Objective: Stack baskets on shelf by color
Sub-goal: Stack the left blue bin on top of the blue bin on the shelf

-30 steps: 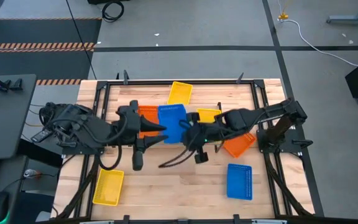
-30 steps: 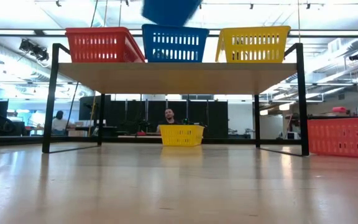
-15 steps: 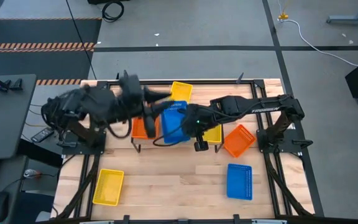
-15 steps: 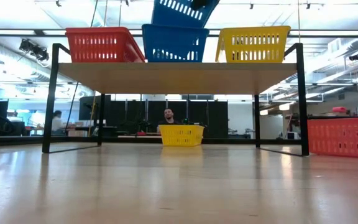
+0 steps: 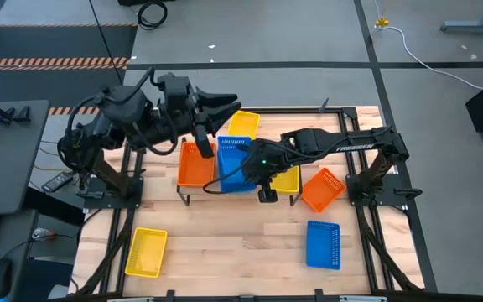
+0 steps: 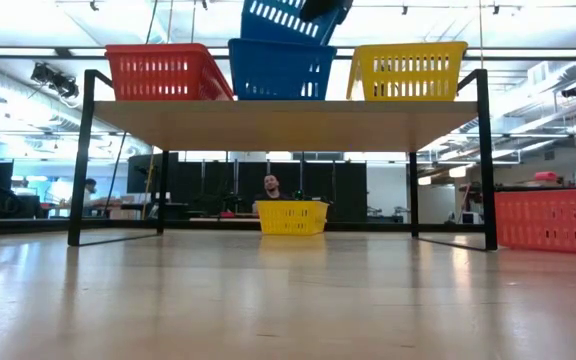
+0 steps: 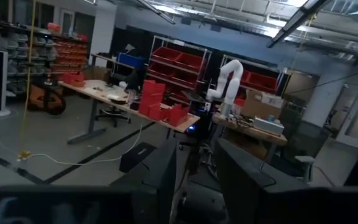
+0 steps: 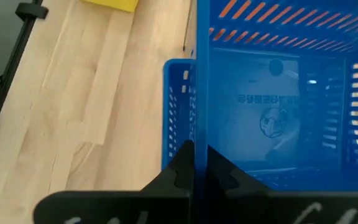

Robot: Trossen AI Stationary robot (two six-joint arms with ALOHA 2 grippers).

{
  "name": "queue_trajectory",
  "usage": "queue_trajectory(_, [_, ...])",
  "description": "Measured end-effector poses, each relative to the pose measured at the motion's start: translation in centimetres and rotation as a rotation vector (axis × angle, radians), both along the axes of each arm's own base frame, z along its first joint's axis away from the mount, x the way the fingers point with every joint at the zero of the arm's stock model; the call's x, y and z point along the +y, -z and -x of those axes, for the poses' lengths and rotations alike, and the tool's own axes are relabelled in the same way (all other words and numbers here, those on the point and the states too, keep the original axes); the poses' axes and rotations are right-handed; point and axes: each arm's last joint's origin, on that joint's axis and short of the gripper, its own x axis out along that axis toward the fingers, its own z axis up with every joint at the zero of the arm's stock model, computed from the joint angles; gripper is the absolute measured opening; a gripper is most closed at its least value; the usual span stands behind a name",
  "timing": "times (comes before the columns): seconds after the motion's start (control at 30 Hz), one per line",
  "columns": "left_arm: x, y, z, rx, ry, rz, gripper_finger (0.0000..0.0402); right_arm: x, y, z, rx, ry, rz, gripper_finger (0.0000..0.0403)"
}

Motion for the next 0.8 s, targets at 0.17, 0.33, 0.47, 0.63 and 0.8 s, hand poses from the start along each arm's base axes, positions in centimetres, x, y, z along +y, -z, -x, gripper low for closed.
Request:
queue_trajectory(0.17, [-0.1,0.0,0.0,-0.002,0.005,0.0,0.0117,0.0,0.1,0.0,0.011,0.018,-0.038,0.0017])
queue_trajectory(0.33, [-0.1,-0.2,0.0,-0.024,0.007,0.02,0.0117,0.0,0.1,0.0,0.01,0.02,-0.044,0.0023])
queue_trajectory(0.47, [-0.1,-0.1,0.0,-0.018,0.005,0.009,0.0117,0.0,0.1,0.0,0.01,0.021,-0.044,0.0024])
queue_trajectory(0.63, [0.0,-0.1,0.4,0.031,-0.005,-0.057,0.0117,0.0,0.1,0.0,0.006,0.025,-0.048,0.0044])
queue_trajectory(0.8, [0.5,-0.4,3.2,0.092,-0.005,-0.064,0.0117,0.2,0.1,0.0,0.016,0.045,-0.119,0.0092])
